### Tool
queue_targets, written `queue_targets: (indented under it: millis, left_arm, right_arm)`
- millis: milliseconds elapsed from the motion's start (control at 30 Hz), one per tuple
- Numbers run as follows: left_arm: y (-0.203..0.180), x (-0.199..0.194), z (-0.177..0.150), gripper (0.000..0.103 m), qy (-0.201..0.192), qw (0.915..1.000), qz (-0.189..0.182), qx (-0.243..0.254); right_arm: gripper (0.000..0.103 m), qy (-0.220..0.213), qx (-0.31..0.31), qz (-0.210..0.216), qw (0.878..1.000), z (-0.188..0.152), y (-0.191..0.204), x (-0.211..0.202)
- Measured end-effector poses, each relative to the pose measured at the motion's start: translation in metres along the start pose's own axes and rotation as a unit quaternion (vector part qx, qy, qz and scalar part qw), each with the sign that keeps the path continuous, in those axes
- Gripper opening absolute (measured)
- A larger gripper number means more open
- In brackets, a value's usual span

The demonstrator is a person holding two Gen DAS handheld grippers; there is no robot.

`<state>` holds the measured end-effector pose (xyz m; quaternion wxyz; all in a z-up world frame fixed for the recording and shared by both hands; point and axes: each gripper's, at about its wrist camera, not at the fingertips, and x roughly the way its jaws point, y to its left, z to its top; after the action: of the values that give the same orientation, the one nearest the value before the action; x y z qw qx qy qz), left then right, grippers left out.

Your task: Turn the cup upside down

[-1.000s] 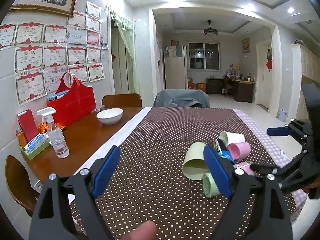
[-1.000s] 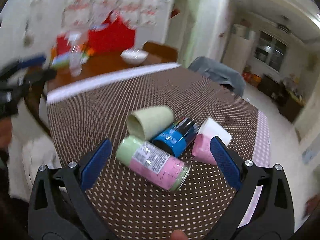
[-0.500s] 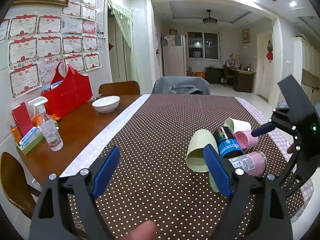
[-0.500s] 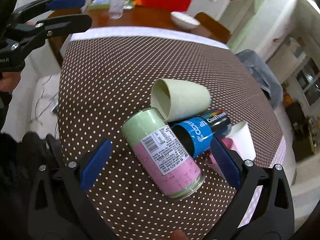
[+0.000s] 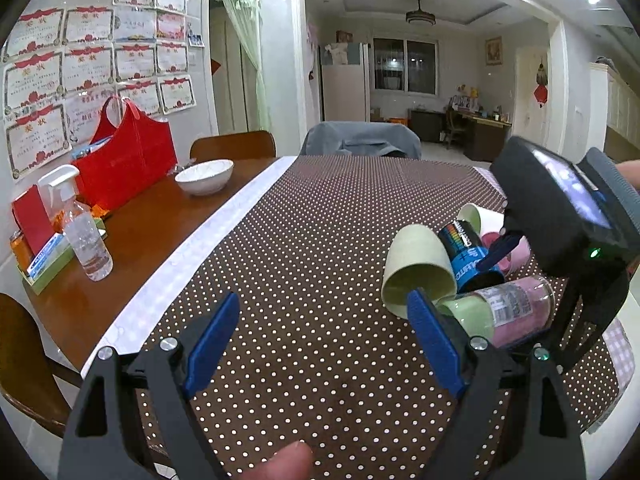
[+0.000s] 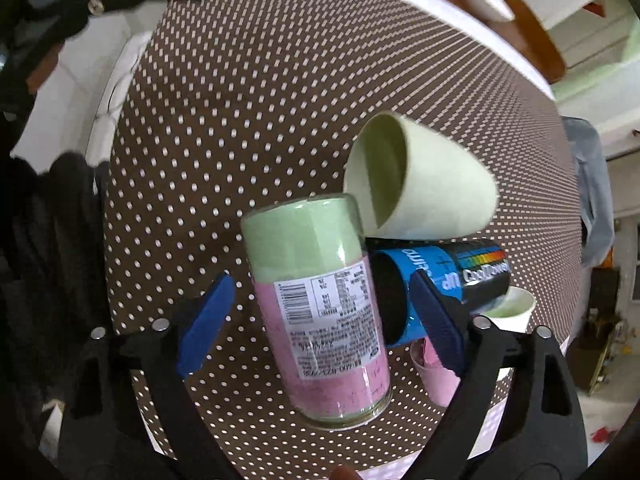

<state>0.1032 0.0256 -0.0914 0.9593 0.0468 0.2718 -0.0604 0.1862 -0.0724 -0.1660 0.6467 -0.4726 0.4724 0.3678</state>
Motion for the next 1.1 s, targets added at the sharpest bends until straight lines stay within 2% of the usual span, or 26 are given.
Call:
queue_targets:
  millis: [67, 267, 400, 667, 867, 1000, 1100]
  left_arm:
    - [0.003, 0.003, -0.002, 0.084, 0.005, 1.0000, 0.000, -0.003]
    - [0.007, 0.007, -0.006, 0.084, 0.011, 0.9999, 0.000, -0.012]
    - [0.008, 0.005, -0.011, 0.084, 0.014, 0.9998, -0.001, -0.014]
    - [0.005, -0.009, -0.017, 0.084, 0.007, 0.9999, -0.005, -0.006]
    - [-0.011, -0.026, -0.015, 0.084, -0.014, 0.9997, -0.018, 0.010]
    - [-0.020, -0.038, -0.012, 0.084, -0.027, 0.9991, -0.024, 0.020]
    - [-0.025, -0.045, -0.009, 0.084, -0.034, 0.9987, -0.028, 0.027]
  right_arm:
    - [0.081, 0.015, -0.007, 0.007, 1.000, 0.004, 0.001, 0.005]
    - [0.075, 0.055, -0.040, -0.007, 0.998, 0.014, 0.012, 0.022]
    - [0.070, 0.063, -0.042, -0.021, 0.997, 0.019, 0.019, 0.029]
    - [0.069, 0.014, 0.022, -0.034, 0.999, 0.001, 0.015, 0.009]
    - [0.069, -0.032, 0.088, -0.039, 0.995, -0.021, 0.012, -0.011]
    - [0.069, -0.079, 0.142, -0.031, 0.986, -0.034, 0.005, -0.022]
    - [0.069, -0.132, 0.195, -0.023, 0.972, -0.053, -0.001, -0.037]
